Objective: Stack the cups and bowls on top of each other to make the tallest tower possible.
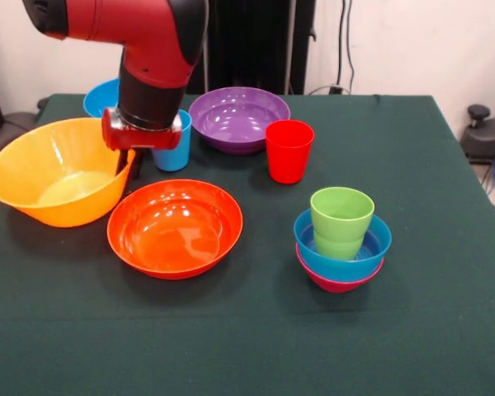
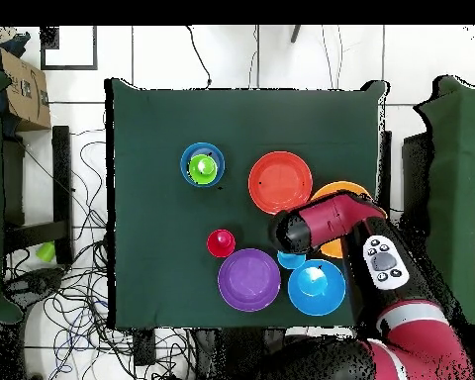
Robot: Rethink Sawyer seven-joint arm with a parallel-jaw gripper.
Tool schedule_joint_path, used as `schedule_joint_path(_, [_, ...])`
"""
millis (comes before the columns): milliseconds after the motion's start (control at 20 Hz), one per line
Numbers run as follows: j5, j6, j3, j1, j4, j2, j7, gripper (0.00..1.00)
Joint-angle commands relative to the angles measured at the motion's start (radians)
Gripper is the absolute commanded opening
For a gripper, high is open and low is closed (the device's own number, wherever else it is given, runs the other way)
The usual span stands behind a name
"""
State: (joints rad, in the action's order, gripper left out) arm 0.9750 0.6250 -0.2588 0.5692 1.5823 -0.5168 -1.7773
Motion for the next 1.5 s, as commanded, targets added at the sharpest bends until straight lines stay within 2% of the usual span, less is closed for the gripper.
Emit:
schedule_joint_path(50, [-0.073,0.116,-0.079,0.004,0.044,-0.148,0.253,0.00])
schedule_joint_path(300, [-0.127,0.186,-0.110,0.030,0.077,-0.238,0.351,0.00])
schedule_joint_path(550, [-0.123,0.174,-0.124,0.050,0.097,-0.261,0.359,0.00])
schedule_joint_path(700, [-0.161,0.260,-0.146,0.062,0.090,-0.340,0.441,0.00])
schedule_joint_path(800, [-0.176,0.312,-0.151,0.052,0.080,-0.382,0.460,0.00])
schedule_joint_path(1000, [-0.211,0.371,-0.170,0.025,0.065,-0.404,0.428,0.00])
schedule_joint_path(1250, [-0.244,0.424,-0.198,-0.017,0.004,-0.376,0.374,0.00])
schedule_joint_path(1500, [-0.313,0.476,-0.223,-0.037,-0.025,-0.364,0.324,0.00])
